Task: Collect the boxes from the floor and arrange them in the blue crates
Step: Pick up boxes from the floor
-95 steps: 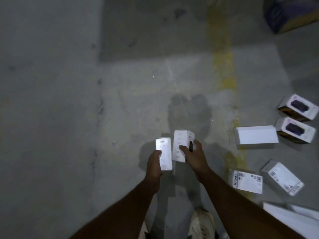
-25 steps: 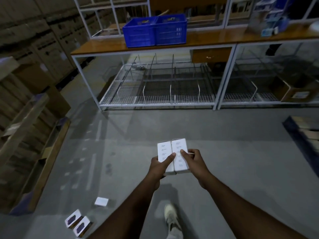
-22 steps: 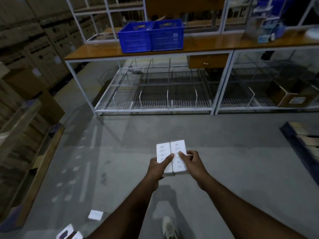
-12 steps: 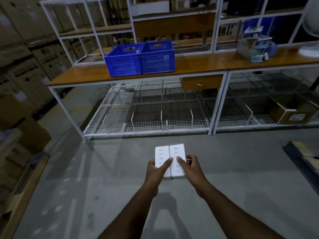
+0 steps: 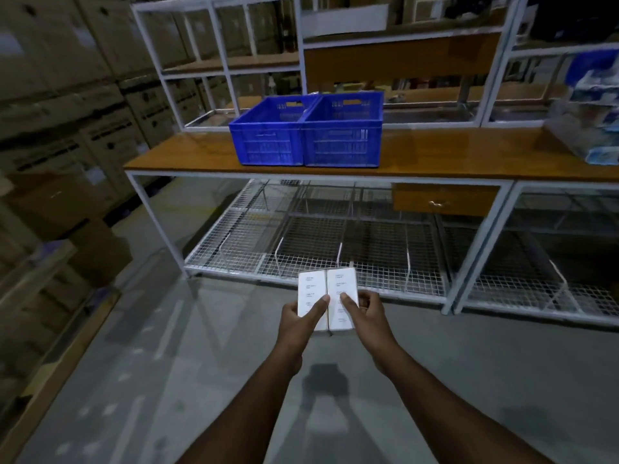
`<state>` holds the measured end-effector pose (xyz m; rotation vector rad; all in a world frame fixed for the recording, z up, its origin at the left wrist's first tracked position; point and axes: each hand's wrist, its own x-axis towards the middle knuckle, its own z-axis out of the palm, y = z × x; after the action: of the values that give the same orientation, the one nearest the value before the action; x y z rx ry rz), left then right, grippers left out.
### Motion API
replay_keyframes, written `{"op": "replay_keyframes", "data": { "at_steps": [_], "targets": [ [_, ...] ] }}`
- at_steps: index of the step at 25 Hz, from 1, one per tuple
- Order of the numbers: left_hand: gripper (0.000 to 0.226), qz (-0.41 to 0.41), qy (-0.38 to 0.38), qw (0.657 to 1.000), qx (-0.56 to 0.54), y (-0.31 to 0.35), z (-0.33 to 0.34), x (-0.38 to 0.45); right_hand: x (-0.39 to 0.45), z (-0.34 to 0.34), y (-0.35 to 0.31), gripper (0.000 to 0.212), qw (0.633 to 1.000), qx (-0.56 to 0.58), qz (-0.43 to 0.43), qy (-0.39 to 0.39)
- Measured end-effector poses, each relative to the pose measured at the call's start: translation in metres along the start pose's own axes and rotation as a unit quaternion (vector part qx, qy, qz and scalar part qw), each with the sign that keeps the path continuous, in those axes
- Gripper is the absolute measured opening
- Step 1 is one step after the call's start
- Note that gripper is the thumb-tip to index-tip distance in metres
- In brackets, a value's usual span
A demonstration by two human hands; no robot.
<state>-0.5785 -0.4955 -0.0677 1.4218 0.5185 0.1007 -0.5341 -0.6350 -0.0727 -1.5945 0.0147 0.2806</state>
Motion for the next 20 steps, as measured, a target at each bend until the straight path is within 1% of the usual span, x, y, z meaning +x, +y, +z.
{"op": "replay_keyframes", "data": {
  "at_steps": [3,5,8,11,15,18,20],
  "targets": [
    [0.047,-0.007,0.025,0.999,-0.034,0.014,0.008,0.047,0.056,0.004,-0.019,0.039,0.999,0.006,-0.009,-0.032],
    [0.041,-0.002,0.034,0.998,-0.058,0.022,0.010,0.079,0.090,0.011,-0.029,0.035,0.999,0.000,-0.019,-0.040],
    [0.030,0.008,0.057,0.995,-0.083,0.036,0.009,0.136,0.153,0.031,-0.037,0.038,0.998,-0.002,-0.030,-0.054],
    [0.022,0.032,0.061,0.992,-0.103,0.052,0.002,0.198,0.215,0.056,-0.049,0.038,0.997,0.005,-0.047,-0.063],
    [0.030,0.053,0.058,0.992,-0.100,0.092,-0.015,0.285,0.300,0.098,-0.075,0.049,0.996,-0.013,-0.066,-0.063],
    [0.038,0.069,0.051,0.993,-0.086,0.130,-0.035,0.352,0.366,0.135,-0.100,0.058,0.995,-0.022,-0.080,-0.047],
    [0.037,0.088,0.048,0.992,-0.075,0.153,-0.044,0.391,0.401,0.157,-0.117,0.062,0.995,-0.027,-0.092,-0.038]
  ]
}}
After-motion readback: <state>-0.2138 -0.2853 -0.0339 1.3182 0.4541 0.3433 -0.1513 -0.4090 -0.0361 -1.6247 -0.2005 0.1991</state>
